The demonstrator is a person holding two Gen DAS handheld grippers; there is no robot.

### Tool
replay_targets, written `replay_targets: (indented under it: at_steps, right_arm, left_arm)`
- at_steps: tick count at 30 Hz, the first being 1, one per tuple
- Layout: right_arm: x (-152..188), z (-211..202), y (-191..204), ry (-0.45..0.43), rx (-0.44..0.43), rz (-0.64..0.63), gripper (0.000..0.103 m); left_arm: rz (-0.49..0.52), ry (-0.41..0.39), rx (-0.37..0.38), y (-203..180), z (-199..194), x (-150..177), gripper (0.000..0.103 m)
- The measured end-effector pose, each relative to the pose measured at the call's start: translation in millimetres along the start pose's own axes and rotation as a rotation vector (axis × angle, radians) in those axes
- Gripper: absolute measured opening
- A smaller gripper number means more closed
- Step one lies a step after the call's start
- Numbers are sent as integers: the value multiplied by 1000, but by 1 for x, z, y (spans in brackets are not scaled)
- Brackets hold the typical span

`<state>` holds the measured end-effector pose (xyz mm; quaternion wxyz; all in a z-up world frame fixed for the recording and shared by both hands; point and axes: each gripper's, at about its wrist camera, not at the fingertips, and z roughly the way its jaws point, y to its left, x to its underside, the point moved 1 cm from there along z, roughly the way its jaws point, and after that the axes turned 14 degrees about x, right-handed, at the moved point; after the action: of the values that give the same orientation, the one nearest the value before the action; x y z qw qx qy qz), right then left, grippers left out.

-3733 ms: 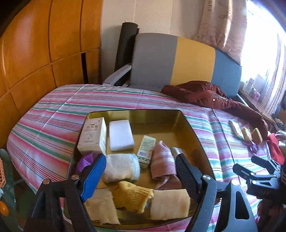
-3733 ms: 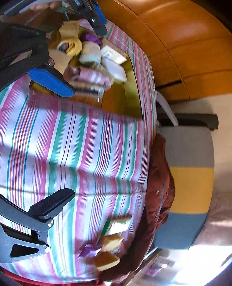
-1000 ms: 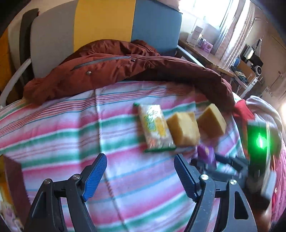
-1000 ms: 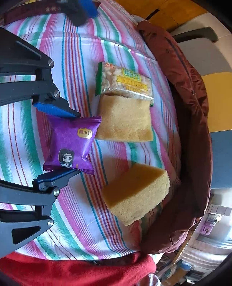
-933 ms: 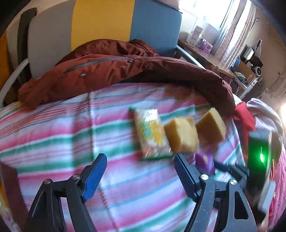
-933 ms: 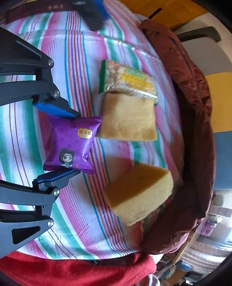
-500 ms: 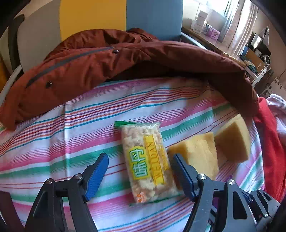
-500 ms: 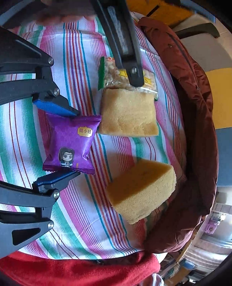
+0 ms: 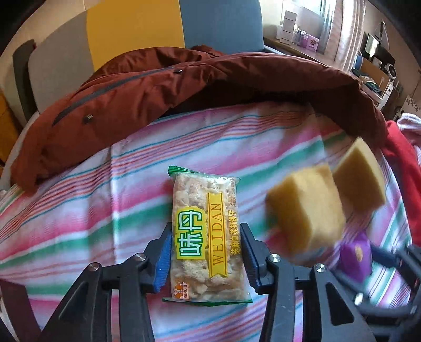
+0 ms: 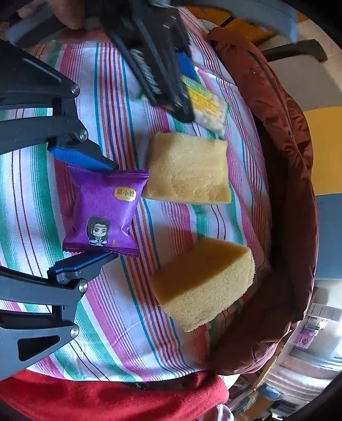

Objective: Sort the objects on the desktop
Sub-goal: 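Carry the purple packet and WEIDAN snack bar over the gold tray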

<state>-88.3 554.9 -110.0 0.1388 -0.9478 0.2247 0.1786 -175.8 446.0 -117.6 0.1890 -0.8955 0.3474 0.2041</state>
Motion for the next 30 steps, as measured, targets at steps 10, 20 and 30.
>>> replay_targets:
  at_steps: [10,20,30]
  right_arm:
    - [4,-7,12,-38,-56,-73,59]
    - [15,-24,58,-115,-133,-221,59]
    - [30,-31,94,-161,-183,-285,59]
  left_arm:
    - [-45,-57,6,4,-54,76,47]
    - [-91,-139,3,16,-115,109,47]
    - [-104,-252,-71,37,-179,123,47]
